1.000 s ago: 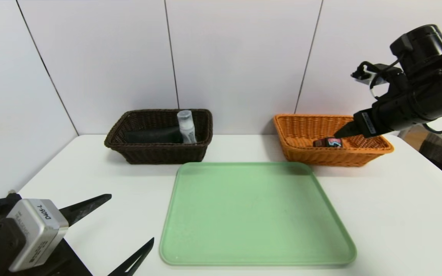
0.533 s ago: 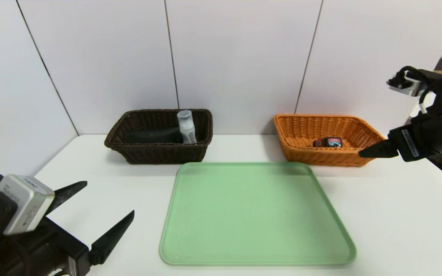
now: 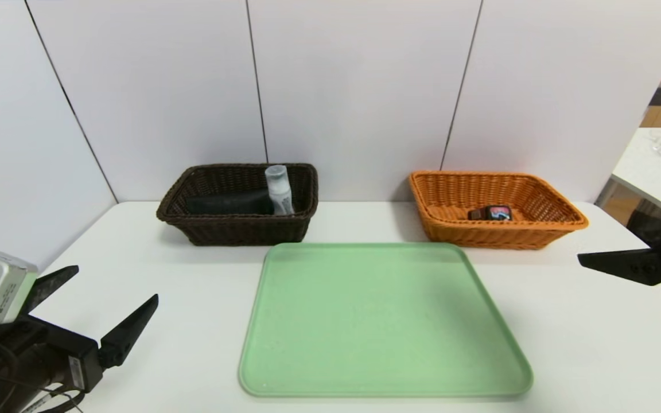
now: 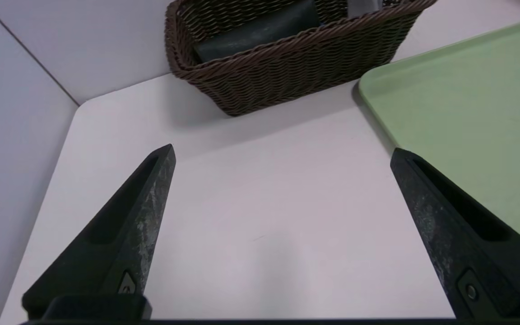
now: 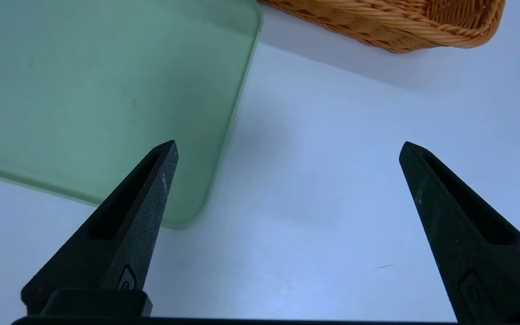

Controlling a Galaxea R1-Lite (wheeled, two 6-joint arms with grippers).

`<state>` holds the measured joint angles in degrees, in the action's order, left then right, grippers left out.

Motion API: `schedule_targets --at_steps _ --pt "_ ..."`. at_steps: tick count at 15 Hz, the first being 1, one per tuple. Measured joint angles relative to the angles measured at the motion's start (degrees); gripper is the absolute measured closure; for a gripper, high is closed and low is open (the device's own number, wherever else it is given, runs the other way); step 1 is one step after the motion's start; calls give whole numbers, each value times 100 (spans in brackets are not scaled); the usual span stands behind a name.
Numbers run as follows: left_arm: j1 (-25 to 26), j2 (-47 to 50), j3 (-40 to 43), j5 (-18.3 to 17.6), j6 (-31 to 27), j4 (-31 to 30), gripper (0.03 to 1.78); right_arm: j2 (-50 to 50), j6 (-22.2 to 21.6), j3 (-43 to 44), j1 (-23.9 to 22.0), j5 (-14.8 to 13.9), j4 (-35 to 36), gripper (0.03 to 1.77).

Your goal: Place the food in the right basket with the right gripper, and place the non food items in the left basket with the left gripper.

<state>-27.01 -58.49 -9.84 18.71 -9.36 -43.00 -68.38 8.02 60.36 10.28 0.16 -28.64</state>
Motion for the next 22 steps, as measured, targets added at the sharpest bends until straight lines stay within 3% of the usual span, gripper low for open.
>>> schedule_targets --at_steps 7,14,22 --pt "941 444 367 -15 66 96 12 1172 -1 -1022 151 -62 146 11" --pt "1630 1111 649 -63 55 188 12 2227 -9 -1698 154 -597 141 11" --pt "2244 1734 830 -72 63 182 12 3605 16 -2350 -516 -639 63 11"
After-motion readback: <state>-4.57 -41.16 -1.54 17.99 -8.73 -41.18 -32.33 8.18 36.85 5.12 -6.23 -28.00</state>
